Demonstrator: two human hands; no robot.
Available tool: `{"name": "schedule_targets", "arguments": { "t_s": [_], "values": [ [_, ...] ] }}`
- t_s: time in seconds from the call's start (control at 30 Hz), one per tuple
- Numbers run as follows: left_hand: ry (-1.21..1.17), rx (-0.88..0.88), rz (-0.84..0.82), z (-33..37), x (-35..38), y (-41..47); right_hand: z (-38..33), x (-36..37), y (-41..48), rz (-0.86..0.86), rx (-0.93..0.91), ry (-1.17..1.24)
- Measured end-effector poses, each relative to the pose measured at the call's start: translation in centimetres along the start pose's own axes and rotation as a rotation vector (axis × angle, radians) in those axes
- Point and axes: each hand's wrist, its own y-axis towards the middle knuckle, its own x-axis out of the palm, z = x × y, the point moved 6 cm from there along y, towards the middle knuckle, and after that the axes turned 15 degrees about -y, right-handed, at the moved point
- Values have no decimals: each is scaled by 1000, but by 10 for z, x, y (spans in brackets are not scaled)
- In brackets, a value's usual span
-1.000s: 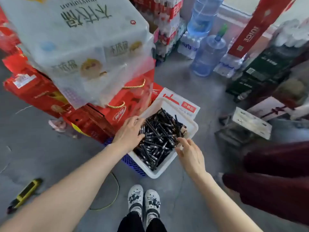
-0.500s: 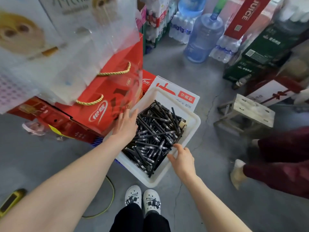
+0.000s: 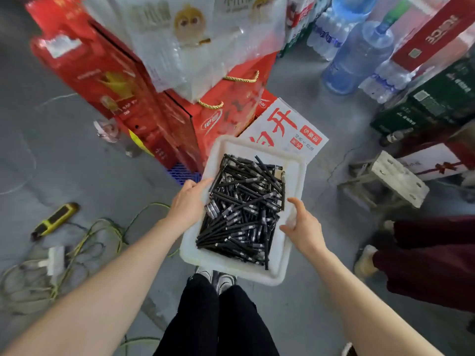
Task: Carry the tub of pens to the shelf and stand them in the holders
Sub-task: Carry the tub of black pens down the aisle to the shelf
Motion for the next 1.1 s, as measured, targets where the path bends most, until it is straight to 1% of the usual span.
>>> {"name": "schedule_targets", "arguments": {
  "t_s": [0.17,0.27,0.4,0.6,0.7,0.77,0.87,0.97,1.1],
  "values": [
    [-48,-110,119,-35,-50,-90,-64,-12,-31,-56,-185,-134],
    [-83,-182,217,-63,-82,-143,-117,-8,-49,-54,-320,-224],
    [-128,-252,365,-106,-128,-215,-196,4,-79,-29,-516,-277],
    [-210,-351,593,-183,-212,-337,-353,31,-147,47,-847,-441],
    [-258,-384,676,-234,-254,-402,-441,60,-193,77,-999,-493],
    [-301,-415,761,-272,-286,-445,-500,85,-227,82,-1097,-539],
    [-313,-478,891,-320,-337,-510,-587,119,-277,75,-1204,-557],
    [-335,-503,1006,-364,-382,-566,-672,145,-327,76,-1301,-579],
    [-366,-541,1139,-418,-434,-627,-773,172,-387,63,-1420,-551]
  ]
}}
